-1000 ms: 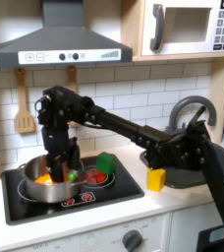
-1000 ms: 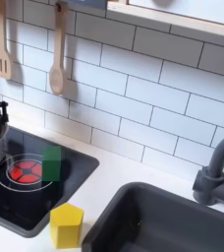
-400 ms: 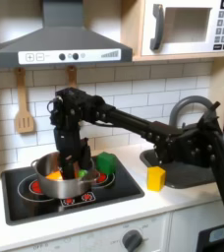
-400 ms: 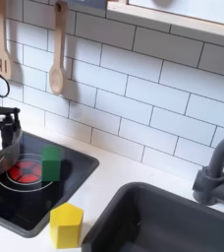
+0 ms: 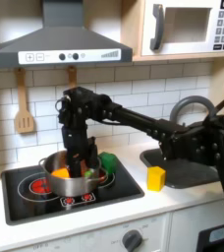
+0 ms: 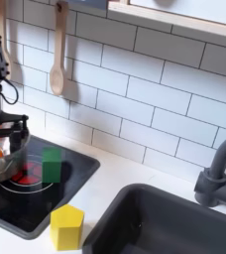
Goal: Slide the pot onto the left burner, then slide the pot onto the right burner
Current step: 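Slide the pot onto the right burner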
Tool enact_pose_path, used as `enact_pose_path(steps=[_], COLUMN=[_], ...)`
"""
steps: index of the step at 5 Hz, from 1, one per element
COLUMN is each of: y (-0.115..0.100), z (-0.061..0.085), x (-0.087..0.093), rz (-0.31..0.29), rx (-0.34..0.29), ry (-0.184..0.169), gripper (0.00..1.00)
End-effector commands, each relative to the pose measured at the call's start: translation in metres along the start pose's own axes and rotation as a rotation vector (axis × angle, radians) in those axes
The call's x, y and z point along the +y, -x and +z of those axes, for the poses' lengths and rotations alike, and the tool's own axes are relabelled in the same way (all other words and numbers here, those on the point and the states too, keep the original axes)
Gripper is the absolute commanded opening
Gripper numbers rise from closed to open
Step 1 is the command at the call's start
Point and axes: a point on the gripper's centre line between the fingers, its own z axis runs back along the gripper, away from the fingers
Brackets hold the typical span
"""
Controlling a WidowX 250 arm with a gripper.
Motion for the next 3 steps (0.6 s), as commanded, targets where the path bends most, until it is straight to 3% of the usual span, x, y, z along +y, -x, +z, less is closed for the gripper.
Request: enact_pose_path(steps=[1, 3], y=[0.0067, 0.0088], z=[-0.0052, -0.0036], x=[-0.0118, -0.0136], rz=[-0.017, -0.027], rx=[0.015, 0.010], ry=[0.003, 0.000], gripper=[1.00, 1.00])
